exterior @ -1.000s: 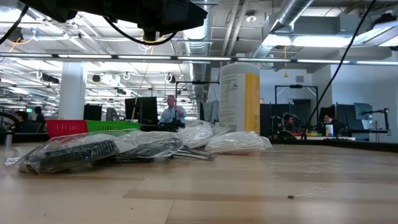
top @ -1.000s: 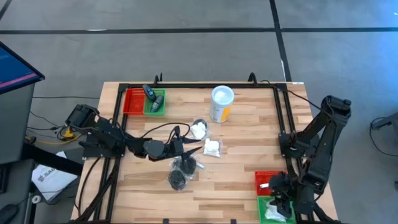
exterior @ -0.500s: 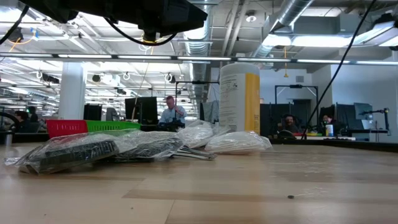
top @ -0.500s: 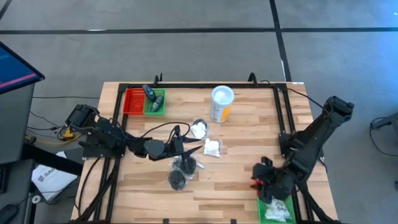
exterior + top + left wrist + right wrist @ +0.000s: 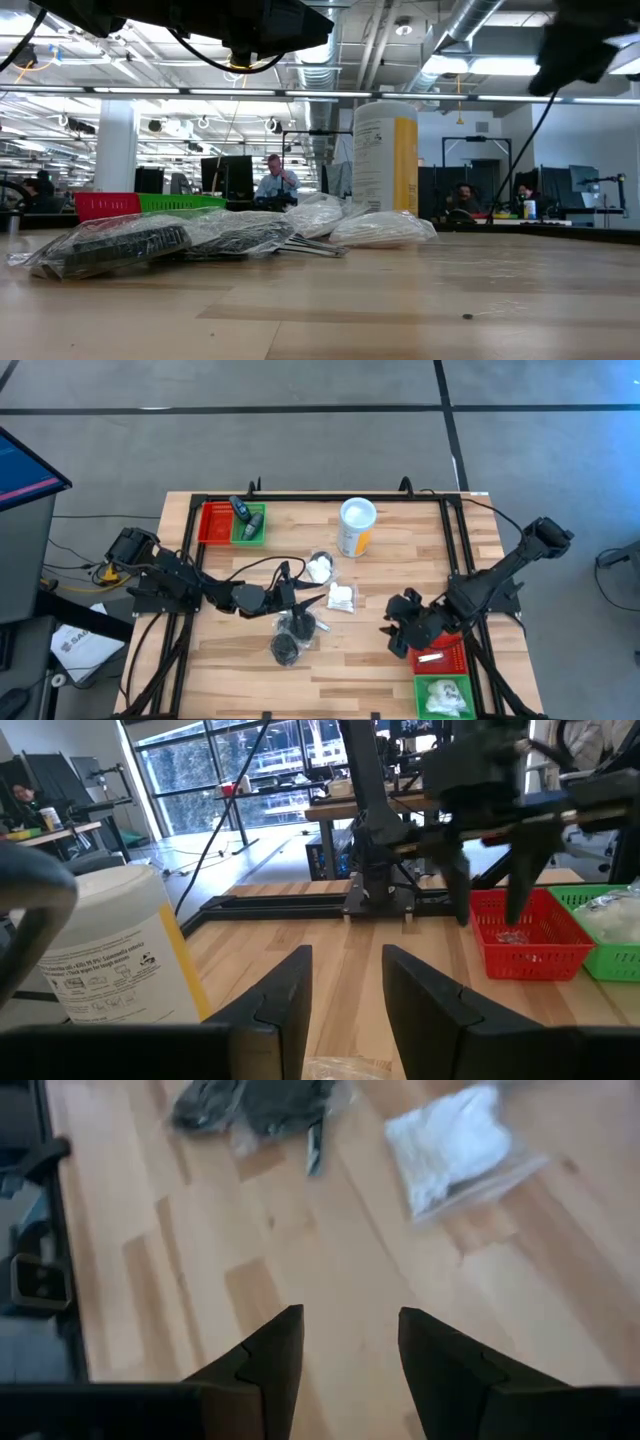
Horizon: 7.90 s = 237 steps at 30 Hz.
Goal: Pick & Place Travel size toiletries
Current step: Put the white cotton pack into the bottom green bin
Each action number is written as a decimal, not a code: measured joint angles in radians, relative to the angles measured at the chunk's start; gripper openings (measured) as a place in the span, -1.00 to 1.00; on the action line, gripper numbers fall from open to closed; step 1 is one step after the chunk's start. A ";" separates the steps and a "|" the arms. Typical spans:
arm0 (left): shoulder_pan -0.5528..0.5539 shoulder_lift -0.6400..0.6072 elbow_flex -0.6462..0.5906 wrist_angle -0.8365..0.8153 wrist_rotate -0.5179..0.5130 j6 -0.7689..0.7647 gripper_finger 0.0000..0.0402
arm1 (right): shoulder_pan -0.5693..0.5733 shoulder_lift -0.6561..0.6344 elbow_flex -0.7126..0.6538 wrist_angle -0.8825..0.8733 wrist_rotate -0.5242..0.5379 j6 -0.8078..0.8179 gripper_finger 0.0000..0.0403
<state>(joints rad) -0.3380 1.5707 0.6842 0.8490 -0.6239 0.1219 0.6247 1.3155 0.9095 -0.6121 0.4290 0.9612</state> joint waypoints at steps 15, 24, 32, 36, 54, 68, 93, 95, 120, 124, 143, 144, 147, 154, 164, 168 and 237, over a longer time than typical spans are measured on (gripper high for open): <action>0.000 0.000 0.000 -0.002 0.000 0.000 -0.44 | -0.199 0.001 -0.254 0.446 -0.058 -0.089 -0.14; 0.000 0.000 0.000 -0.003 0.000 0.000 -0.44 | -0.289 0.001 -0.405 0.705 -0.093 -0.098 -0.13; 0.000 0.000 0.000 -0.003 0.000 0.000 -0.44 | -0.347 0.001 -0.455 0.785 -0.138 -0.097 -0.12; 0.000 0.000 0.000 -0.003 0.000 0.000 -0.44 | -0.369 0.008 -0.455 0.781 -0.137 -0.097 -0.11; 0.000 0.000 -0.018 -0.004 0.000 -0.002 -0.44 | -0.503 0.337 -0.455 1.097 -0.295 -0.153 -0.09; 0.005 0.000 -0.060 -0.005 0.000 -0.033 -0.44 | -0.549 0.402 -0.451 1.192 -0.404 -0.225 -0.95; 0.010 0.000 -0.060 -0.003 0.000 -0.056 -0.44 | -0.538 0.328 -0.451 1.204 -0.542 -0.303 -1.00; 0.010 0.000 -0.060 -0.002 0.000 -0.056 -0.44 | -0.532 0.282 -0.451 1.160 -0.544 -0.315 -1.00; 0.010 0.000 -0.059 -0.003 0.000 -0.060 -0.44 | -0.348 -0.306 -0.445 0.529 -0.535 -0.289 -1.00; 0.010 0.000 -0.059 -0.003 0.000 -0.060 -0.44 | -0.310 -0.341 -0.390 0.357 -0.500 -0.262 -1.00; 0.010 0.000 -0.058 -0.002 0.000 -0.060 -0.44 | -0.003 -0.348 -0.078 -0.184 -0.476 -0.068 -1.00; 0.010 0.000 -0.058 -0.002 0.000 -0.060 -0.44 | 0.016 -0.348 -0.075 -0.195 -0.476 -0.047 -1.00; 0.010 0.000 -0.058 -0.002 0.000 -0.063 -0.44 | 0.068 -0.348 -0.074 -0.221 -0.476 0.033 -1.00; 0.014 0.000 -0.058 -0.002 0.000 -0.086 -0.44 | 0.191 -0.347 -0.074 -0.227 -0.476 0.188 -1.00; 0.014 0.000 -0.058 -0.002 0.000 -0.087 -0.44 | 0.367 -0.346 -0.074 -0.226 -0.434 0.419 -1.00; 0.014 0.000 -0.058 -0.002 0.000 -0.087 -0.44 | 0.437 -0.325 -0.074 -0.227 -0.425 0.495 -1.00; 0.071 0.000 -0.058 0.004 0.000 -0.190 -0.44 | 0.689 0.058 0.018 0.022 -0.260 0.656 -1.00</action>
<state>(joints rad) -0.2668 1.5707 0.6258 0.8532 -0.6241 -0.0681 1.3137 1.3731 0.9276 -0.5904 0.1693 1.6176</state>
